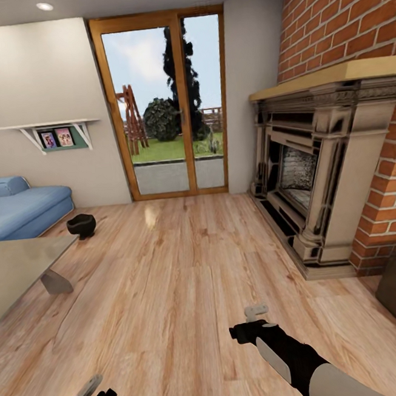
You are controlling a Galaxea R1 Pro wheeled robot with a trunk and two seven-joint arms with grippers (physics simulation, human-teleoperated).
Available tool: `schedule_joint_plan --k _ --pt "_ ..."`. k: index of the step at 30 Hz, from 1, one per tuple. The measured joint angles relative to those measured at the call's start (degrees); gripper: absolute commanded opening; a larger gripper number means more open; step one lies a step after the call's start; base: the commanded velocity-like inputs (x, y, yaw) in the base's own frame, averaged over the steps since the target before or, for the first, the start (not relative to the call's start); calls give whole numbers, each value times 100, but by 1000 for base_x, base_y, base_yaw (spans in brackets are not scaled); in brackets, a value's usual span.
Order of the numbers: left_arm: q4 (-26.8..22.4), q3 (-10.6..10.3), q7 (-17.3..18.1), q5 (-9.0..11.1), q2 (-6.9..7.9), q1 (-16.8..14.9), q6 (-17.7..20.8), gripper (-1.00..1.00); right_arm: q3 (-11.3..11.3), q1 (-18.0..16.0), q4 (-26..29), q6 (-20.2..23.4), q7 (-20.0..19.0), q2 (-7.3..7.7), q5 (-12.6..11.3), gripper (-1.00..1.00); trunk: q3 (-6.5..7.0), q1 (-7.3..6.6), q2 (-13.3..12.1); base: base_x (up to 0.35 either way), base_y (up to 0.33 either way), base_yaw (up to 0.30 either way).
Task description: Place each of the two pumpkins and all three candles from the living room inside a cabinet in the living room (use any cabinet), then make sure every cabinet is closed, and position the cauldron so it is next to a table in the living room.
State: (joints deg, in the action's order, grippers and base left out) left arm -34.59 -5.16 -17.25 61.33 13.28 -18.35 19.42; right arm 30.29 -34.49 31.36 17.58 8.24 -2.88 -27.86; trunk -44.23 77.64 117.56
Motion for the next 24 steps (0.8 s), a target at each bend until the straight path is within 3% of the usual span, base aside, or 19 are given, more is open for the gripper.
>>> schedule_joint_plan --k 24 --pt "0 0 0 0 0 0 1 100 -9 0 0 -19 1 14 -2 100 431 -529 -963 -6 0 0"
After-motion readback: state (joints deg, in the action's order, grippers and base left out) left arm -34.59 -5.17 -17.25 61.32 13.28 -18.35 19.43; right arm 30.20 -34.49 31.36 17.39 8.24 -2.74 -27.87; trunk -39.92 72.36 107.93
